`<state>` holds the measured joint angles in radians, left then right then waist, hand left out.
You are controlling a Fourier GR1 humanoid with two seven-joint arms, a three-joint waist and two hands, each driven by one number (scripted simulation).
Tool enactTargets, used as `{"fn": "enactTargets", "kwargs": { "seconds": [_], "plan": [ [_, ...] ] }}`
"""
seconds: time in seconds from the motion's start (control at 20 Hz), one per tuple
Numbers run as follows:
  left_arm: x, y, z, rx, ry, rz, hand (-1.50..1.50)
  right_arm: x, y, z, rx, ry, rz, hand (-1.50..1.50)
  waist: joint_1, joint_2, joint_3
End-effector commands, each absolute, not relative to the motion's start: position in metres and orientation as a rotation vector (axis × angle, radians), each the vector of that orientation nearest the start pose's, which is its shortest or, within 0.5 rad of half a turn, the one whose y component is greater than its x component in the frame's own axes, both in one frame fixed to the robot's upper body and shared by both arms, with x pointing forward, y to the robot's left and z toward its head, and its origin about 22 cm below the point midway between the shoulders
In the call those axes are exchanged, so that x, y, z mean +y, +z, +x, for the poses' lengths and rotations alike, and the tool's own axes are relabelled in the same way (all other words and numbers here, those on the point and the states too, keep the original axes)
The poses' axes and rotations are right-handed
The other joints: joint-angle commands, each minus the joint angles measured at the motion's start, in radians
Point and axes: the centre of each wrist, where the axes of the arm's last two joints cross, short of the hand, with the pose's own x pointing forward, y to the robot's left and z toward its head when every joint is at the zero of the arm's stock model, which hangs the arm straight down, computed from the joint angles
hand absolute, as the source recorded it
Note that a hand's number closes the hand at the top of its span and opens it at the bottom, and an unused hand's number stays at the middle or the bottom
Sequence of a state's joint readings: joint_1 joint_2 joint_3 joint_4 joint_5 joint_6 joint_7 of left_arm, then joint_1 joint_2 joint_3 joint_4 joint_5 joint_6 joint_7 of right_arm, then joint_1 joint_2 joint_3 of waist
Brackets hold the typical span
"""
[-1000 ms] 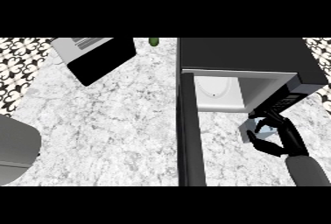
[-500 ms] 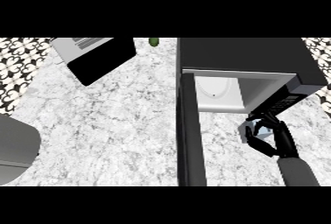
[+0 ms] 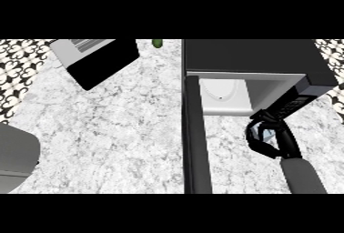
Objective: Pick up the milk, place it into the microwave and close the microwave
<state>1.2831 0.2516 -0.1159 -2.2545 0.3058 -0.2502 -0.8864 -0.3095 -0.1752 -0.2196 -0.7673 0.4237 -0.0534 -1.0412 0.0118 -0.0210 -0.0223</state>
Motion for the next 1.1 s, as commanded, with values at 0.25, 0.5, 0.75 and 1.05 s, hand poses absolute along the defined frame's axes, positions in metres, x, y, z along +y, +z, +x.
{"fn": "enactTargets", "kwargs": {
  "seconds": [0.25,0.5,0.75,1.05],
  "plan": [
    [0.288,0.059,-0.037,-1.951,0.188,0.014,-1.5,-0.251,-0.042,0.318,-2.055,0.528,-0.308,1.5,-0.008,0.016,0.021],
    [0.289,0.044,-0.04,-1.954,0.19,-0.005,-1.5,-0.261,-0.008,0.344,-1.977,0.499,-0.309,1.5,0.001,0.019,0.022],
    [0.309,0.044,-0.032,-1.941,0.176,0.029,-1.5,-0.229,0.024,0.389,-1.919,0.561,-0.317,1.5,0.014,0.025,0.022],
    [0.299,0.033,-0.021,-1.924,0.176,-0.027,-1.5,-0.229,0.011,0.406,-1.874,0.543,-0.513,1.5,0.03,0.033,0.024]
  ]
}}
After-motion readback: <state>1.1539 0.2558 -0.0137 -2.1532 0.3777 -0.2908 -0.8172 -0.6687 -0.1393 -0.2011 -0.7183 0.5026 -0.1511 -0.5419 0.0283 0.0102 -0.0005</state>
